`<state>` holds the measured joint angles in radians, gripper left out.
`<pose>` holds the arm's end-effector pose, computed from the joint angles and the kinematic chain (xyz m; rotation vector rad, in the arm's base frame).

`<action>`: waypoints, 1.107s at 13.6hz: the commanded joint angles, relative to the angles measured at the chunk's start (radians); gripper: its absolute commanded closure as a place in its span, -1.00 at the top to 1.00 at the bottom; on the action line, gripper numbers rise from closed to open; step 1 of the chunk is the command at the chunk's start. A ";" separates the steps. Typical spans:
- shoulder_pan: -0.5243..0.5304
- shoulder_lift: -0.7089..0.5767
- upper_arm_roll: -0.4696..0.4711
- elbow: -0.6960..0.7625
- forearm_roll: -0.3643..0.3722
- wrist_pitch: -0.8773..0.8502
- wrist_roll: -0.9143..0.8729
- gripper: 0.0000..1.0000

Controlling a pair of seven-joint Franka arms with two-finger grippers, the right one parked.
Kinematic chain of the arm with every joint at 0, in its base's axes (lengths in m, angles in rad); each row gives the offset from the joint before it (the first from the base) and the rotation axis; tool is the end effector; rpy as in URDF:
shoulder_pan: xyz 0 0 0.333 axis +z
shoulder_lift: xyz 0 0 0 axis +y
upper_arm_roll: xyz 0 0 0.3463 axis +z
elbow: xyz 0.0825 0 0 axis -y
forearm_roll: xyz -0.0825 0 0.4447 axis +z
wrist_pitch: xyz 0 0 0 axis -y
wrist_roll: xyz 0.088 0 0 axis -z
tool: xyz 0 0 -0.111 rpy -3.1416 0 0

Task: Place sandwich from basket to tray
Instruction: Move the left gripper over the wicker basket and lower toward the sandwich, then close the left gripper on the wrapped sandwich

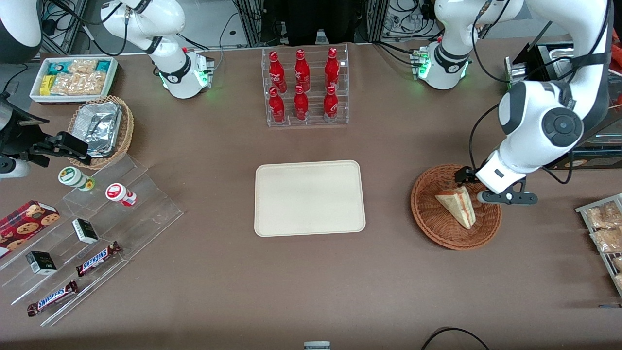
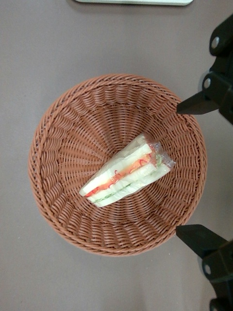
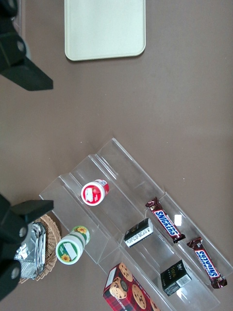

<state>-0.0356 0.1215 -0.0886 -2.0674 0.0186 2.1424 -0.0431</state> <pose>0.6123 -0.0749 0.3616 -3.1290 0.1427 0.0711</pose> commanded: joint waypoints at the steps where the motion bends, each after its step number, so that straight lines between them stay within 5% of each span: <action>1: 0.003 0.010 0.000 -0.008 0.017 0.033 -0.020 1.00; 10: 0.006 0.015 0.001 -0.114 0.001 0.212 -0.605 1.00; 15: 0.006 0.050 0.001 -0.116 0.001 0.215 -0.640 1.00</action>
<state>-0.0329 0.1541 -0.0849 -2.1742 0.0174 2.3338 -0.6564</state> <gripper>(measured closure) 0.000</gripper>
